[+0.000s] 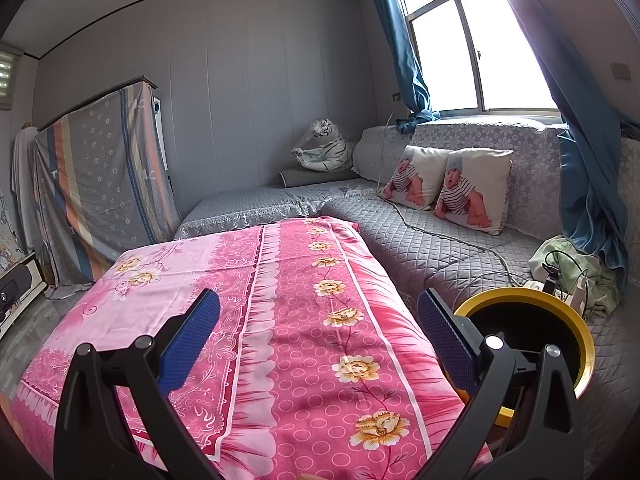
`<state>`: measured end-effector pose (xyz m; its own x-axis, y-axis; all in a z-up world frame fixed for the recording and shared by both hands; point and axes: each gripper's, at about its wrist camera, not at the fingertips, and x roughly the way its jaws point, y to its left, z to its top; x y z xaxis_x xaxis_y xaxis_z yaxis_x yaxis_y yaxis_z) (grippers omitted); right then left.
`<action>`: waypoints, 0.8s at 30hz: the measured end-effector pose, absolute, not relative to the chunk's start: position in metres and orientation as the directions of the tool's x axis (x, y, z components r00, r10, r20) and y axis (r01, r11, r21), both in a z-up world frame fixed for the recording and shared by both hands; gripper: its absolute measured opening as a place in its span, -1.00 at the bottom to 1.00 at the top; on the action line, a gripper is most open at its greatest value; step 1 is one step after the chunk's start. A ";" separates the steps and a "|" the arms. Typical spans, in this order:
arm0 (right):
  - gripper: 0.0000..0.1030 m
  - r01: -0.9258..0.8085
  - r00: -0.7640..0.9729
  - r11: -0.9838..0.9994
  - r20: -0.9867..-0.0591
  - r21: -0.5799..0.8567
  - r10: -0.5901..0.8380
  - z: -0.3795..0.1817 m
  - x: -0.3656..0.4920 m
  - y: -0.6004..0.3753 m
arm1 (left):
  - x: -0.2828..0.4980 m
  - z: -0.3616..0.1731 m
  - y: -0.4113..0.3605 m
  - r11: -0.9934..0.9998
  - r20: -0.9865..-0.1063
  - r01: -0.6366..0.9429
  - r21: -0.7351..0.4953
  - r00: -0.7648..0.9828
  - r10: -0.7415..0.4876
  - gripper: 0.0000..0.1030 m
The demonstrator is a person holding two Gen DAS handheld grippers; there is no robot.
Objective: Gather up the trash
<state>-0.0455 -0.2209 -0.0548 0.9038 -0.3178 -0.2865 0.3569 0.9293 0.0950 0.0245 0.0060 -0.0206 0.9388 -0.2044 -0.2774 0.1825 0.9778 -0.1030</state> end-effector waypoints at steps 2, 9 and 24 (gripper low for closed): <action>0.84 0.355 0.904 0.930 -0.287 0.096 -0.316 -0.055 -0.045 -0.221 | 0.024 -0.021 0.005 0.977 -0.277 0.184 -0.103 0.938 -0.206 0.84; 0.84 0.356 0.904 0.929 -0.290 0.099 -0.315 -0.055 -0.046 -0.221 | 0.025 -0.022 0.006 0.977 -0.279 0.187 -0.107 0.937 -0.210 0.84; 0.84 0.361 0.900 0.927 -0.299 0.103 -0.317 -0.055 -0.045 -0.222 | 0.027 -0.024 0.005 0.975 -0.288 0.194 -0.110 0.932 -0.218 0.84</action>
<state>-0.0453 -0.2219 -0.0548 0.9001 -0.3167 -0.2991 0.3605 0.9270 0.1033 0.0266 0.0054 -0.0241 0.9324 -0.2179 -0.2884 0.1938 0.9749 -0.1100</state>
